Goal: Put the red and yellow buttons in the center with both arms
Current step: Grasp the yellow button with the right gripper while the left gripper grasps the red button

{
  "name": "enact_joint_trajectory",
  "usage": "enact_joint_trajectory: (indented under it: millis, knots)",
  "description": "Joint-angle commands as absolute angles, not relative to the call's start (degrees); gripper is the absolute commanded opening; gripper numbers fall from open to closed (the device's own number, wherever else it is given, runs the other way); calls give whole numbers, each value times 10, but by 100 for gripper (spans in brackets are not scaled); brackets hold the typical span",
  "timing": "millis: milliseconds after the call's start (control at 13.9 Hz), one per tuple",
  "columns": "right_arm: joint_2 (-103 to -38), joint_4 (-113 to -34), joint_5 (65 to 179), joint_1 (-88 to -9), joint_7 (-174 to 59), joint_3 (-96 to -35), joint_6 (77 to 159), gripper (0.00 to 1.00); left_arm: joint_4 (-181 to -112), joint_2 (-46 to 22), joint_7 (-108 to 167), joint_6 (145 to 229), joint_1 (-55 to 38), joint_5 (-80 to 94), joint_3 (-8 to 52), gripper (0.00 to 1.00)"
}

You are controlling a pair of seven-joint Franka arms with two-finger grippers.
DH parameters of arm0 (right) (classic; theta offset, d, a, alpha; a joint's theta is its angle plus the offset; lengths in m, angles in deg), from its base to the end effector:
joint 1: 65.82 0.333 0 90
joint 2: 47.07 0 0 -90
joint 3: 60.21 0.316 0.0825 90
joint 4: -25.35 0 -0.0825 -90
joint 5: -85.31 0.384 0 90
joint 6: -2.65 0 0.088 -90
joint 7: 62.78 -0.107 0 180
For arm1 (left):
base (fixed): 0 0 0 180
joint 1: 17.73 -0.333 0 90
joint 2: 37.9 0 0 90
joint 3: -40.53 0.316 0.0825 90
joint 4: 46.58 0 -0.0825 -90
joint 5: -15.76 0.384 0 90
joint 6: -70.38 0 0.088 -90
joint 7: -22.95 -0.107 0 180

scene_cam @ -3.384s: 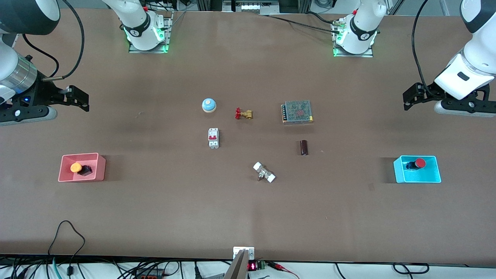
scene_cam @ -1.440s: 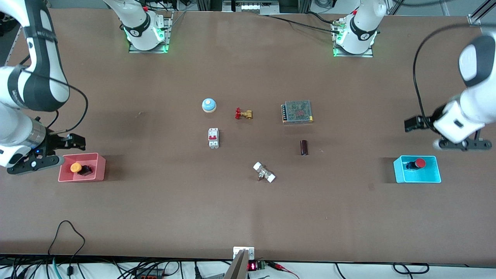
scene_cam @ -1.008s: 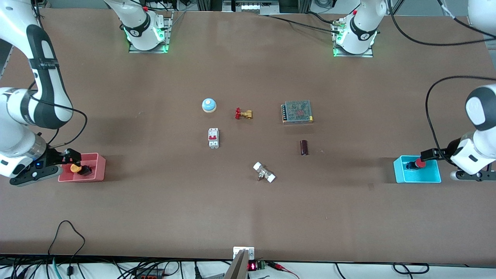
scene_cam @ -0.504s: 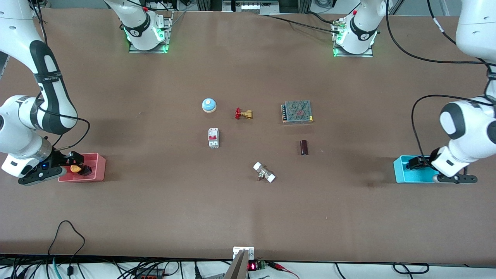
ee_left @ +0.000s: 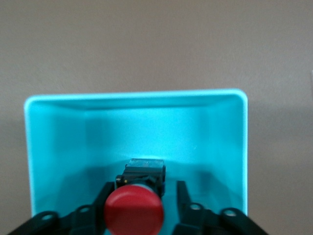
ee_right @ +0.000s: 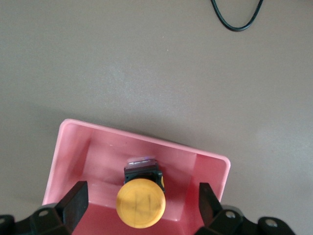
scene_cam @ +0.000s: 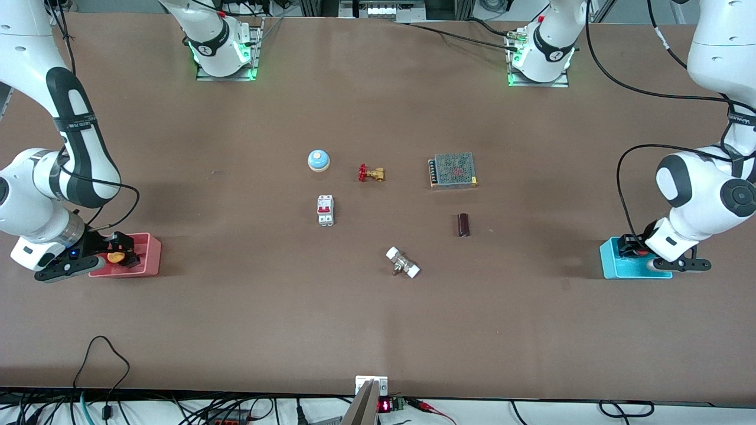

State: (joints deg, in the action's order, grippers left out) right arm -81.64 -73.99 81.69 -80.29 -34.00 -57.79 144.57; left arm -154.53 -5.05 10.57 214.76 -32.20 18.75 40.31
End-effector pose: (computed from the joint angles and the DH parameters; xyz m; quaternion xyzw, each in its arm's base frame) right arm 0.6675 -0.1454 0.2461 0.9839 0.1638 0.0625 0.0334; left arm 0.6222 0.1577 0.2070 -0.9994 0.0041 -0.0270 0.0216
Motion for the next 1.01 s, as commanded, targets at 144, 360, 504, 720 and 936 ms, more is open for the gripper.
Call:
enact_joint_trajectory:
  millis: [144, 360, 504, 720, 936]
  knots:
    - [-823, -744, 827, -811, -330, -570, 1455, 99, -1542, -65, 91, 2154, -327, 196, 399, 35]
    - [-825, -744, 826, -812, -329, -570, 1455, 88, -1524, -99, 53, 2138, -327, 196, 399, 35]
    - [-826, -745, 826, -812, -328, -570, 1455, 72, -1514, -144, 55, 2073, -321, 196, 394, 35]
    - [-826, -745, 825, -812, -327, -570, 1455, 55, -1504, -188, 76, 1929, -312, 196, 358, 35]
    - [-826, -744, 825, -812, -316, -570, 1455, 38, -1510, -202, 138, 1801, -312, 195, 280, 22]
